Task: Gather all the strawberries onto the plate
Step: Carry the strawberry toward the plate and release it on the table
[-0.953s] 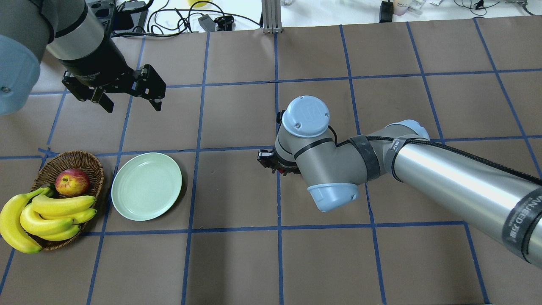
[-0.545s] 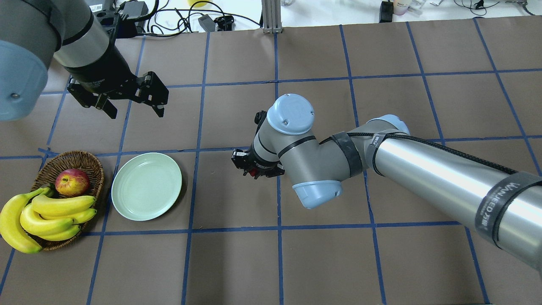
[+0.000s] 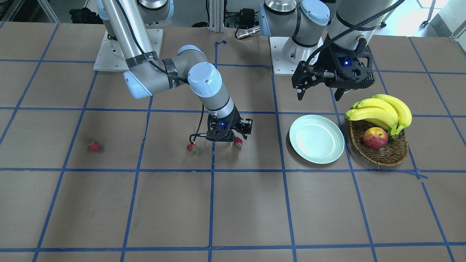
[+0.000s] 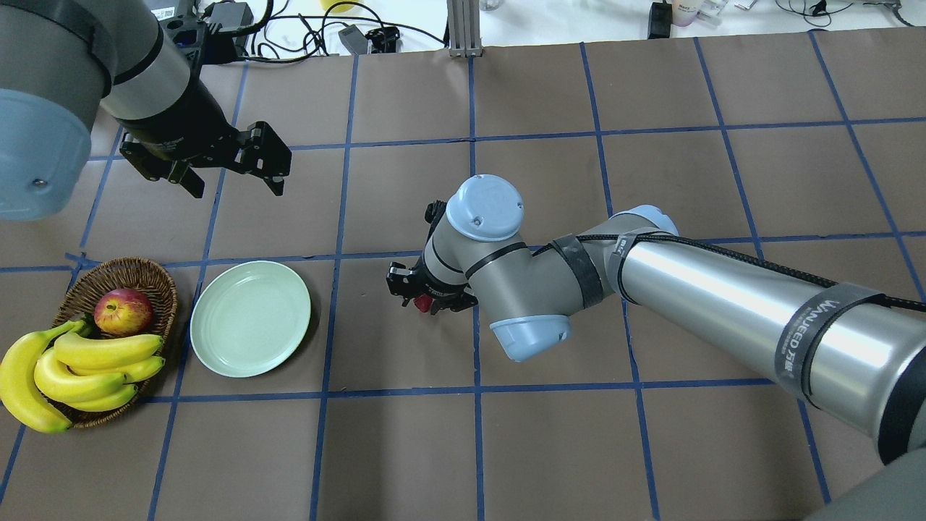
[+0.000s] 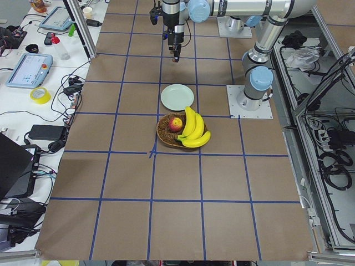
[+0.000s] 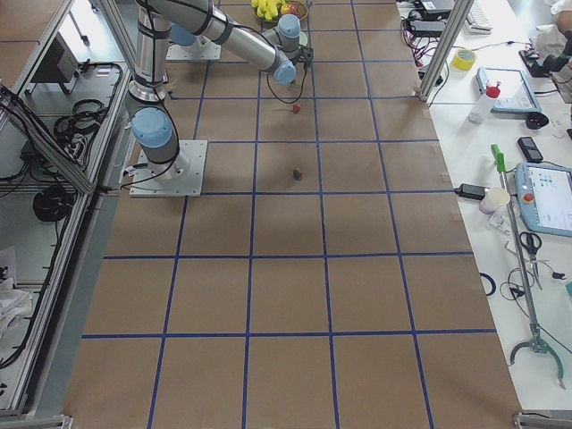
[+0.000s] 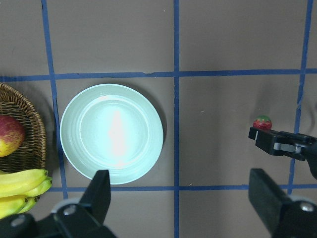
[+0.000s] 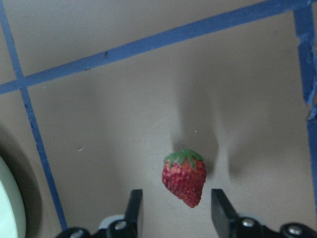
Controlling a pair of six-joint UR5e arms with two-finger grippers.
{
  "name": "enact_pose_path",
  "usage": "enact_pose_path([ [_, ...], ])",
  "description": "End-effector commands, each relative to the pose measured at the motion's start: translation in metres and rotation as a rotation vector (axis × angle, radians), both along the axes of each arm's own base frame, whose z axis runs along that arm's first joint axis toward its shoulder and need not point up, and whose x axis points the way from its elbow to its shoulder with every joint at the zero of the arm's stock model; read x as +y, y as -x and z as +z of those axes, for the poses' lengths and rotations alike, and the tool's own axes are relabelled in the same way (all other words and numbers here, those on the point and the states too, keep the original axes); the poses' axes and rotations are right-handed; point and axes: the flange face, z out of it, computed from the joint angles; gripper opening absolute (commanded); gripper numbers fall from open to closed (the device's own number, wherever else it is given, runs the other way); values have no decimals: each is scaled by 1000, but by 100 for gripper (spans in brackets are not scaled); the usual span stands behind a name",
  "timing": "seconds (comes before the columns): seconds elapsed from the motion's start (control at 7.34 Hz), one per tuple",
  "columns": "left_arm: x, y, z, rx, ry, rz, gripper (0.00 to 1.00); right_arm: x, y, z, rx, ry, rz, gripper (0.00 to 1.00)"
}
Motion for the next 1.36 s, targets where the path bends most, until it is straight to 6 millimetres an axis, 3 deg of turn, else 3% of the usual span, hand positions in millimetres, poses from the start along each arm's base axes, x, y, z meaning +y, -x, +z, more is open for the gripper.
enact_pose_path([
  [0.0, 1, -2, -1, -7, -2, 3, 100, -22, 1, 31, 67, 81, 14, 100],
  [0.14, -4, -3, -7, -4, -9, 5, 100, -31, 17, 55, 127, 45, 68, 100],
  [0.41, -4, -4, -17, -3, -25, 4, 100, -63, 99, 47, 345, 47, 146, 100],
  [0.54, -4, -5, -20, -2, -29, 4, 100, -63, 120, 32, 359, 23, 182, 100],
  [0.82, -14, -33, -20, 0, 6, 62, 100, -39, 141, -9, 425, -21, 174, 100],
  [0.95, -16, -42, -30, 2, -14, 81, 100, -37, 141, -11, 414, -6, 167, 100],
  [1.23, -10, -38, -41, 4, -32, 79, 100, -49, 127, 7, 297, 25, 169, 100],
])
